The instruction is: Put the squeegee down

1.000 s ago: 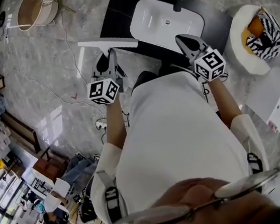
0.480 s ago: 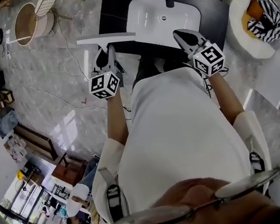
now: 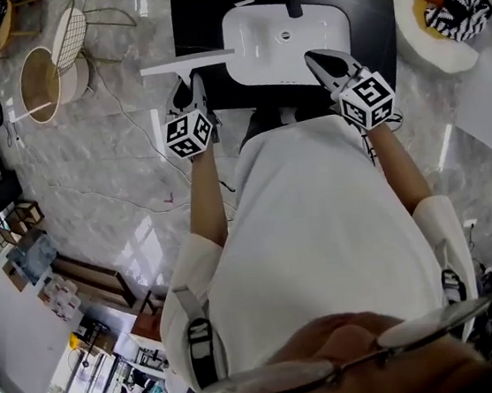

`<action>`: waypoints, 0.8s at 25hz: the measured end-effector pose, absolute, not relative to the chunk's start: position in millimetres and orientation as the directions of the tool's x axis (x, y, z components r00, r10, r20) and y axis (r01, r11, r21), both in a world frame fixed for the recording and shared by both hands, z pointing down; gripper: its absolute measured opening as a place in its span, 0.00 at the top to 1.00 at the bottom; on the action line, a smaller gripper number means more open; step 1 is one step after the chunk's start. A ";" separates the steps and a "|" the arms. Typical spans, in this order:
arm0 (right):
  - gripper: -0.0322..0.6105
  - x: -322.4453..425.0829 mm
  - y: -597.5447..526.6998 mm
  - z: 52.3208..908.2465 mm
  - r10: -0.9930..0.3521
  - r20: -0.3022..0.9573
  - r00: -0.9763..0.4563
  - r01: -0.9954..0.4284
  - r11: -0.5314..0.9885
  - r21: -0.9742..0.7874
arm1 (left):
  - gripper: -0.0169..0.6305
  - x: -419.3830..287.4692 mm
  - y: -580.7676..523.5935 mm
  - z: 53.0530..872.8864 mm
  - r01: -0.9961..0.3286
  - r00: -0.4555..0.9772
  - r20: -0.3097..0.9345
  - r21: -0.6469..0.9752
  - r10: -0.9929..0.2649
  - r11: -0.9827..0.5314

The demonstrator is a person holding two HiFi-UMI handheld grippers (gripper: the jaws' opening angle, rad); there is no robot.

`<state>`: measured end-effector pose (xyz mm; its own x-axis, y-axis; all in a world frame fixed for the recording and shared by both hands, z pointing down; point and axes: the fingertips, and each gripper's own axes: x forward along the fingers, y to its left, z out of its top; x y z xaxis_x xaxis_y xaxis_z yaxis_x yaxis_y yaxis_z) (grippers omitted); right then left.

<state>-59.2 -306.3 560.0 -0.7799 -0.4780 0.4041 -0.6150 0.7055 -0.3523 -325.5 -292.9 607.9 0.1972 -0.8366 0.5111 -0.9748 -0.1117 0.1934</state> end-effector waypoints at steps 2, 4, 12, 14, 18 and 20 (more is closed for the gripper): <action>0.94 -63.9 -308.5 561.2 -0.490 0.416 -0.766 -0.633 0.690 -0.352 | 0.86 -334.2 -305.1 624.5 -0.974 0.207 0.532 0.192 -0.821 -0.121; 0.94 -68.4 -309.7 562.9 -0.500 0.431 -0.751 -0.649 0.678 -0.346 | 0.86 -342.6 -316.3 644.7 -0.973 0.214 0.557 0.192 -0.802 -0.126; 0.94 -79.6 -309.6 574.5 -0.544 0.482 -0.687 -0.719 0.608 -0.338 | 0.86 -367.9 -350.8 729.9 -0.974 0.216 0.657 0.195 -0.722 -0.114; 0.94 -79.1 -311.7 576.6 -0.557 0.493 -0.668 -0.737 0.583 -0.341 | 0.86 -369.5 -360.5 747.0 -0.973 0.223 0.676 0.202 -0.702 -0.114; 0.94 -80.1 -314.8 581.2 -0.580 0.510 -0.635 -0.769 0.538 -0.345 | 0.86 -370.6 -376.4 772.0 -0.971 0.234 0.709 0.211 -0.666 -0.116; 0.94 -81.1 -315.6 584.7 -0.591 0.517 -0.620 -0.783 0.514 -0.351 | 0.86 -370.4 -383.9 784.9 -0.971 0.233 0.726 0.204 -0.646 -0.122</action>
<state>-81.1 -315.6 584.7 -0.6196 -0.5906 0.5170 -0.7828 0.5138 -0.3512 -370.4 -383.9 784.9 0.2335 -0.6465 0.7263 -0.9714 -0.1220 0.2037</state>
